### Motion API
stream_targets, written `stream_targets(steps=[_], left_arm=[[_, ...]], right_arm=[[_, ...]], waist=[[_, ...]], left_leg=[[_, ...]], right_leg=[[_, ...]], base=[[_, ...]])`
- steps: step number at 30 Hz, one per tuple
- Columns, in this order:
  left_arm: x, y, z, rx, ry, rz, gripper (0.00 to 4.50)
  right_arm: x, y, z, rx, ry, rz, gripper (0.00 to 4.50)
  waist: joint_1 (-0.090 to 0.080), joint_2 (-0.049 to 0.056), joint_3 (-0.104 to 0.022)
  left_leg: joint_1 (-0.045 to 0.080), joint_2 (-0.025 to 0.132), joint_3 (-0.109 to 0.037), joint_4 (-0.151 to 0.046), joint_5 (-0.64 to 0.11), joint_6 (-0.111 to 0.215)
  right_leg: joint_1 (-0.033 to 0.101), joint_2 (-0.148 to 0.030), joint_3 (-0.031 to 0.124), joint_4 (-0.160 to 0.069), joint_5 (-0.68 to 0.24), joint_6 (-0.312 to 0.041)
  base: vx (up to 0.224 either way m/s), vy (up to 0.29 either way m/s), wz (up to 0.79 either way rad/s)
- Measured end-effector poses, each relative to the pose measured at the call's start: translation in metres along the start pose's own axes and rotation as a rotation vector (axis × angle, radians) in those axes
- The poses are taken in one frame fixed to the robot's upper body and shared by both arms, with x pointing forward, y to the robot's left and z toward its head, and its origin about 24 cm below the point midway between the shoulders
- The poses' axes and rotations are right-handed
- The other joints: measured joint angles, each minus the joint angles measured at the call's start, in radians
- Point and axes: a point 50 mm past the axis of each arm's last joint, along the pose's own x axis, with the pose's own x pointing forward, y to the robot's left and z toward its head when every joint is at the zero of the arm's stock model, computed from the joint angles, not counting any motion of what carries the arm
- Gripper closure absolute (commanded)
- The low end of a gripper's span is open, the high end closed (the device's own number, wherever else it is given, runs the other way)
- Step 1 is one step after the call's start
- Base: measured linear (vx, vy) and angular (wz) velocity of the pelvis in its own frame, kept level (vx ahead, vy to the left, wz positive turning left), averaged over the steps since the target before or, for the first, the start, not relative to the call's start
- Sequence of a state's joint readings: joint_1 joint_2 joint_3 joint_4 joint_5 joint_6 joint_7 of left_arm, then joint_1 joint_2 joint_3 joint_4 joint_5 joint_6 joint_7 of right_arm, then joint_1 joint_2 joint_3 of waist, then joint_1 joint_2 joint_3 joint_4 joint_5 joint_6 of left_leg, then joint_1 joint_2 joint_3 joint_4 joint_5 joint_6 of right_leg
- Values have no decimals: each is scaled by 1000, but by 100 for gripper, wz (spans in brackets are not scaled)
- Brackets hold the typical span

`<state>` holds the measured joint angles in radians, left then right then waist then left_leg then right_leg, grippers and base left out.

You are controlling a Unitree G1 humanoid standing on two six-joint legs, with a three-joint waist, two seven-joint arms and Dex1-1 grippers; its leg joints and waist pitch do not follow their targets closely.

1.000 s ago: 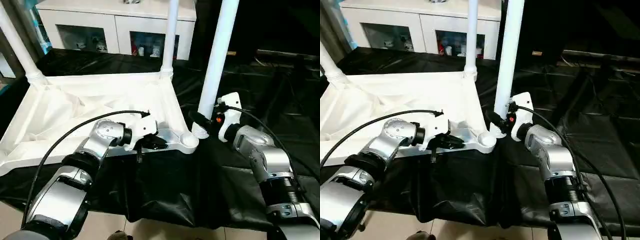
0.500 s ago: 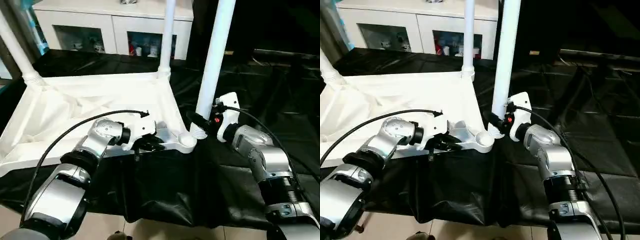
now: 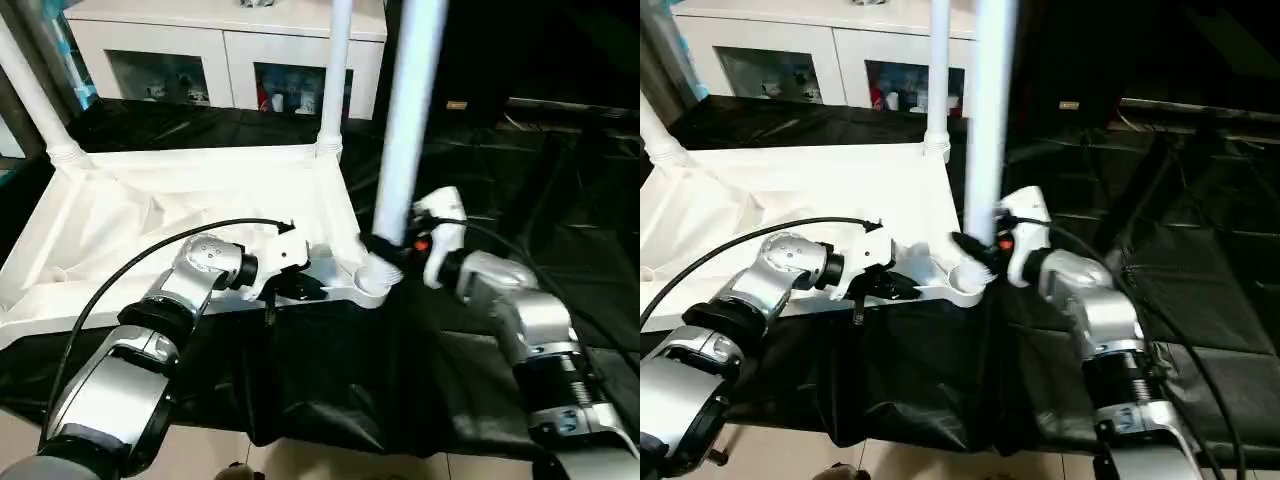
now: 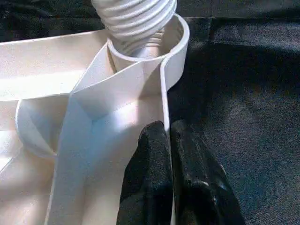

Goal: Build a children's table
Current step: Insert table leg to table base

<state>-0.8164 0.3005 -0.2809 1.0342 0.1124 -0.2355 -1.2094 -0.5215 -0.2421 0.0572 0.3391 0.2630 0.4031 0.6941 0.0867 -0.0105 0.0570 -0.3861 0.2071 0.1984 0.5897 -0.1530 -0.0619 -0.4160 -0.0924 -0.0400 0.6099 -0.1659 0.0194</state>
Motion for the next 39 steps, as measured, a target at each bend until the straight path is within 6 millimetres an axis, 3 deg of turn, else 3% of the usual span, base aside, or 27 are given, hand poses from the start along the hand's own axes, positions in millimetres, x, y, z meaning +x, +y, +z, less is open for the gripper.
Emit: stream_targets(steps=[11,31,39], left_arm=[[3,0,3,1,-5,0,450],[1,0,2,8,0,10,450],[0,-1,1,13,1,15,450]], right_arm=[[11,7,2,-1,18,35,257],[-1,5,-1,-7,86,59,257],[5,1,-11,118,8,14,257]], waist=[[3,-3,0],[2,-10,1],[0,-10,1]], left_leg=[[0,0,0,0,0,0],[1,0,0,-1,0,0],[2,0,0,-1,0,0]], right_leg=[[0,0,0,0,-1,1],[0,0,0,0,-2,3],[0,0,1,0,-2,3]], base=[[0,0,0],[0,0,0],[0,0,0]])
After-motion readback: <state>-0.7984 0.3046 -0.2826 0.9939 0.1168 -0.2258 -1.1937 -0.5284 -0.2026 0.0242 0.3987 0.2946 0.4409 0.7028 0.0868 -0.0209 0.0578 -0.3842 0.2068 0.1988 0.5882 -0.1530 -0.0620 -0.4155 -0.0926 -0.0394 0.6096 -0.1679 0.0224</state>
